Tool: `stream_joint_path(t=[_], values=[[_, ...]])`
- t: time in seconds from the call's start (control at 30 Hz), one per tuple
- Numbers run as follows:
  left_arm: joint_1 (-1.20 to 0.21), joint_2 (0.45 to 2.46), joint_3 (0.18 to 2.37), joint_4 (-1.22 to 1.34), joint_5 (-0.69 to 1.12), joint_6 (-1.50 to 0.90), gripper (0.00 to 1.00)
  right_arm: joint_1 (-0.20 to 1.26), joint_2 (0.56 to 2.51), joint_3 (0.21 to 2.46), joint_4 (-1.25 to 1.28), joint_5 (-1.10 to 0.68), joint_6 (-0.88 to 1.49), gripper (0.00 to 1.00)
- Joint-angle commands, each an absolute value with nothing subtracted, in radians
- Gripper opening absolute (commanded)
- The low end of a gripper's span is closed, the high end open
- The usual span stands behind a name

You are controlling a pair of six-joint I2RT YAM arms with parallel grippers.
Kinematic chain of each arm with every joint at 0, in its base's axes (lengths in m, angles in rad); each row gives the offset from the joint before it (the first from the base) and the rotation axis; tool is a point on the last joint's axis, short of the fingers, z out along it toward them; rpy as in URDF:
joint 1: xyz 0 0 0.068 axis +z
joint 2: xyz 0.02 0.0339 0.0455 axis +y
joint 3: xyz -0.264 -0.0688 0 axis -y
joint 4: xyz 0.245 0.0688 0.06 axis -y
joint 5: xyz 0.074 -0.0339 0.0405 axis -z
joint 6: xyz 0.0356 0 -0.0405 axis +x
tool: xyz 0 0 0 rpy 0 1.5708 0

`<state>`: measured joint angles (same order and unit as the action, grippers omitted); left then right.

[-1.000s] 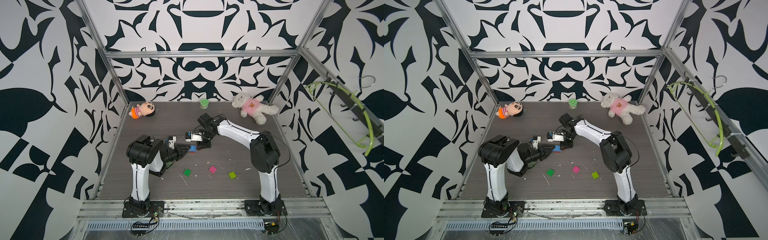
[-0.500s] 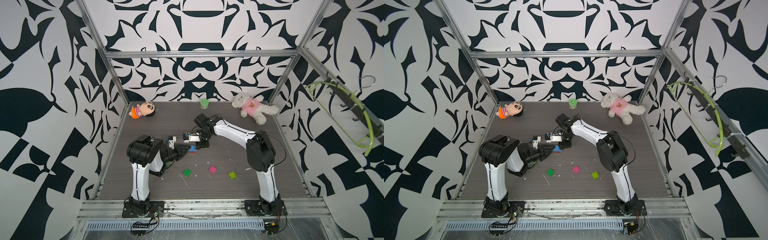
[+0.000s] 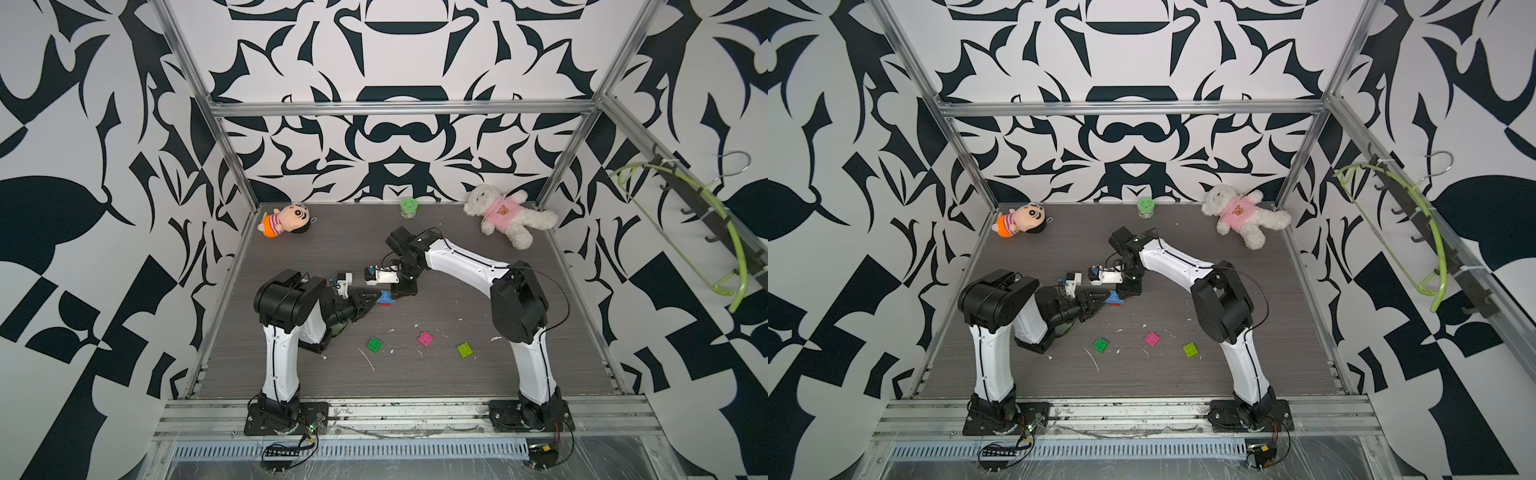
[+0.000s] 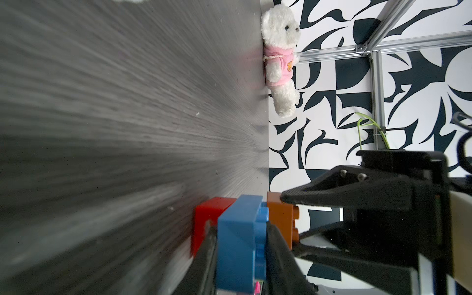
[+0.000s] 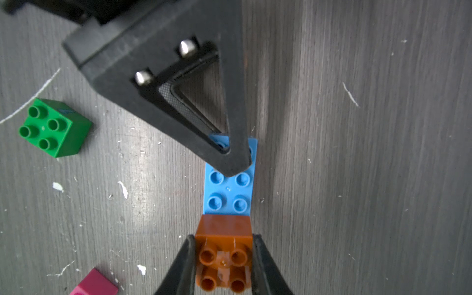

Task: Assemble the letter v with lego
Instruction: Assemble the lego brick with the lego brick.

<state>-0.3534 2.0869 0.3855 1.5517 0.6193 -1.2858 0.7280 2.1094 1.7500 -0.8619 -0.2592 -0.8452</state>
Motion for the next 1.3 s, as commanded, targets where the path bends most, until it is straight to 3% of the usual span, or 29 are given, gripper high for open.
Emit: stream_joint_path(t=[0.0, 0.6, 1.0, 1.03, 1.07, 1.17, 1.27], values=[[-0.350, 2.148, 0.378, 1.439, 0.611, -1.238, 0.20, 0.750, 2.123, 1.749, -0.868, -0.232, -0.826, 0.00], [-0.350, 2.158, 0.377, 1.439, 0.606, -1.236, 0.18, 0.757, 2.175, 1.799, -0.919, -0.204, -0.663, 0.00], [-0.350, 2.161, 0.376, 1.439, 0.609, -1.236, 0.17, 0.756, 2.156, 1.757, -0.819, -0.215, -0.574, 0.01], [-0.350, 2.160, 0.376, 1.439, 0.608, -1.236, 0.17, 0.755, 2.148, 1.761, -0.807, -0.220, -0.566, 0.08], [-0.350, 2.158, 0.377, 1.440, 0.607, -1.236, 0.17, 0.753, 2.137, 1.764, -0.789, -0.221, -0.550, 0.23], [-0.350, 2.156, 0.375, 1.439, 0.606, -1.236, 0.17, 0.735, 2.094, 1.772, -0.745, -0.266, -0.496, 0.46], [-0.350, 2.154, 0.374, 1.439, 0.603, -1.236, 0.17, 0.710, 2.047, 1.760, -0.685, -0.304, -0.431, 0.56]])
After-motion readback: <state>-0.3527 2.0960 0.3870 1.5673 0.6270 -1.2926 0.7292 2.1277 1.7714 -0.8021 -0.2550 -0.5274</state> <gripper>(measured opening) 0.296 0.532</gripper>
